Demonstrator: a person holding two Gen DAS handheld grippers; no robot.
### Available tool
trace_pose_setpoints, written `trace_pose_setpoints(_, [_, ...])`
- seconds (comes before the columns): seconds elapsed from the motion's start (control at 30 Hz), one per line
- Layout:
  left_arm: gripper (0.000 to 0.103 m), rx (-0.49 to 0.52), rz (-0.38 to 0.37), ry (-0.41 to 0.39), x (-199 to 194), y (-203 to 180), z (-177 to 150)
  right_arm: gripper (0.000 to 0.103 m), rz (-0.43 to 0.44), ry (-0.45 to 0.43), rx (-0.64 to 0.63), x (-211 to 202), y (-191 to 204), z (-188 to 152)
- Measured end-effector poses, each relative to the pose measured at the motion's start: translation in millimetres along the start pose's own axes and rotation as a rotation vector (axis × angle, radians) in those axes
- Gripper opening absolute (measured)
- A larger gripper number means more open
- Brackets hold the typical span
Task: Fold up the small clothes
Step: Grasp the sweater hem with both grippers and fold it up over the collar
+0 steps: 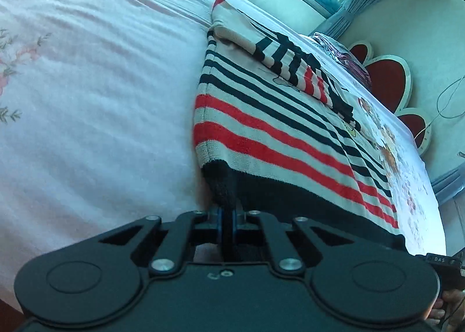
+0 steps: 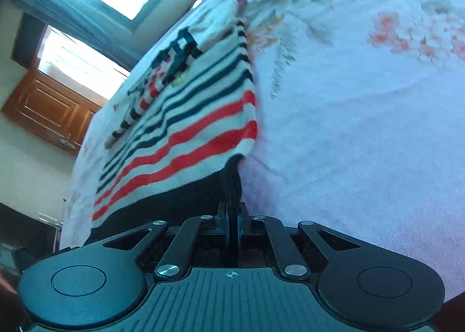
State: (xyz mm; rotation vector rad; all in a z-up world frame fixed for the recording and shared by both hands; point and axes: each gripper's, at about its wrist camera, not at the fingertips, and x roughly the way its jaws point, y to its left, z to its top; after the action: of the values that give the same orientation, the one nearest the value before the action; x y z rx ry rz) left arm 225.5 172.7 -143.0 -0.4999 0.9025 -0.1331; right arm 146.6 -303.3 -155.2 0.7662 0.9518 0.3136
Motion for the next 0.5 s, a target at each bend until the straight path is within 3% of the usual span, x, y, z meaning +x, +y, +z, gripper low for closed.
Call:
trace_pose_setpoints(0.23, [0.005,-0.058,-0.069,-0.132,-29,-8,12,0.004,0.06,-0.098,-0.089,-23,35,26])
trace_pose_setpoints(0.37, [0.005,-0.115,-0.139,-0.217,-28,-17,46,0.004,0.097,-0.152,-0.1,-23,50,60])
trace_pose_setpoints(0.5, [0.005,-0.108,-0.195,-0.267,-13,-39,97,0.004,0.112,-0.189,-0.076,-9,64,108])
